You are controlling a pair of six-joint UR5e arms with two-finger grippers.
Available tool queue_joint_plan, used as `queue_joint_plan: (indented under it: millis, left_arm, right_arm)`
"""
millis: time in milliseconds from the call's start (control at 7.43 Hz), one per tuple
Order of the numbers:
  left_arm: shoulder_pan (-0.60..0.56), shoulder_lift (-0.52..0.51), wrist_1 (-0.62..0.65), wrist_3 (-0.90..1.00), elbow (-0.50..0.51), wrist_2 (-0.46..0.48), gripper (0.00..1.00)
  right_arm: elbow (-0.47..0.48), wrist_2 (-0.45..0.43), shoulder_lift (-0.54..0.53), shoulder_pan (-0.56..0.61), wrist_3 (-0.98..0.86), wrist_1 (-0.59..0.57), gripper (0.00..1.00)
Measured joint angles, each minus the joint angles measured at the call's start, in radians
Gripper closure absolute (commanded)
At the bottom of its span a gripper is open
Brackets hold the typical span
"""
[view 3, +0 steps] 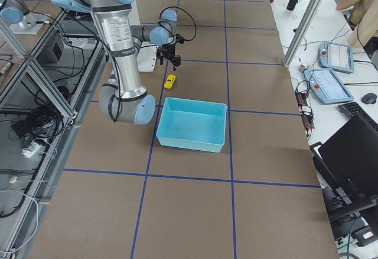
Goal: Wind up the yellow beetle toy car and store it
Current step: 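Lower the right gripper around the yellow car and close it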
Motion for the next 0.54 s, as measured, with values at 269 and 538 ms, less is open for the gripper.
queue_joint_plan:
  millis: [269, 538]
  left_arm:
    - [0.0, -0.001, 0.01, 0.0, 0.004, -0.01, 0.0]
    - [0.0, 0.005, 0.011, 0.001, 0.004, -0.015, 0.0]
  right_arm:
    - [-0.045, -0.027, -0.015, -0.015, 0.001, 0.106, 0.0]
    - [-0.046, -0.103, -0.019, -0.057, 0.001, 0.121, 0.0]
